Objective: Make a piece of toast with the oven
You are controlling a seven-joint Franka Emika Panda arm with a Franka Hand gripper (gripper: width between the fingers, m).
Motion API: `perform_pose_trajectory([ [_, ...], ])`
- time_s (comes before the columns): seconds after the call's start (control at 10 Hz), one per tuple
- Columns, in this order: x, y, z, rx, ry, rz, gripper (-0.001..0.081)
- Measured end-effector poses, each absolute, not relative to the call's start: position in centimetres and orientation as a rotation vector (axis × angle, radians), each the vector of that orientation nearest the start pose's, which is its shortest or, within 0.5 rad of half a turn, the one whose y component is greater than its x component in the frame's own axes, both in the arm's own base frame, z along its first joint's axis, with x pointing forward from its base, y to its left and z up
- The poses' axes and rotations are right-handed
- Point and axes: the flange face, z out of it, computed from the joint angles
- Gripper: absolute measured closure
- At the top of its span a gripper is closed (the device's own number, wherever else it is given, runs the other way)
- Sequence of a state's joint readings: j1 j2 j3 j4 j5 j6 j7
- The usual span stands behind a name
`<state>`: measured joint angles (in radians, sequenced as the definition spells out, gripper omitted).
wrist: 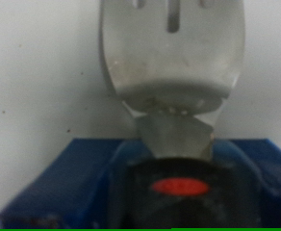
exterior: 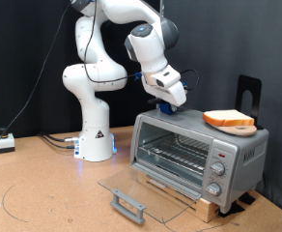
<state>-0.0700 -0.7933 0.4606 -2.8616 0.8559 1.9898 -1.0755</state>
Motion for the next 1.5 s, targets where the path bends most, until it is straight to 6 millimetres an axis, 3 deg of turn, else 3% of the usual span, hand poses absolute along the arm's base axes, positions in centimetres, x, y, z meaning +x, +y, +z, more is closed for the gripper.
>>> perform_pose_trajectory([
  [0.4, 27.8, 13.7, 37.4, -2.429, -1.184, -0.178, 0.0408],
  [0.9, 28.1, 10.7, 41.7, -2.365, -1.043, -0.36, 0.0408],
  [1.1, 28.5, 10.8, 42.0, -2.394, -1.012, -0.382, 0.0408],
  [1.2, 29.1, 10.2, 42.3, -2.425, -0.927, -0.444, 0.0408],
  [1.5, 31.0, 5.9, 43.1, -2.524, -0.676, -0.589, 0.0408],
])
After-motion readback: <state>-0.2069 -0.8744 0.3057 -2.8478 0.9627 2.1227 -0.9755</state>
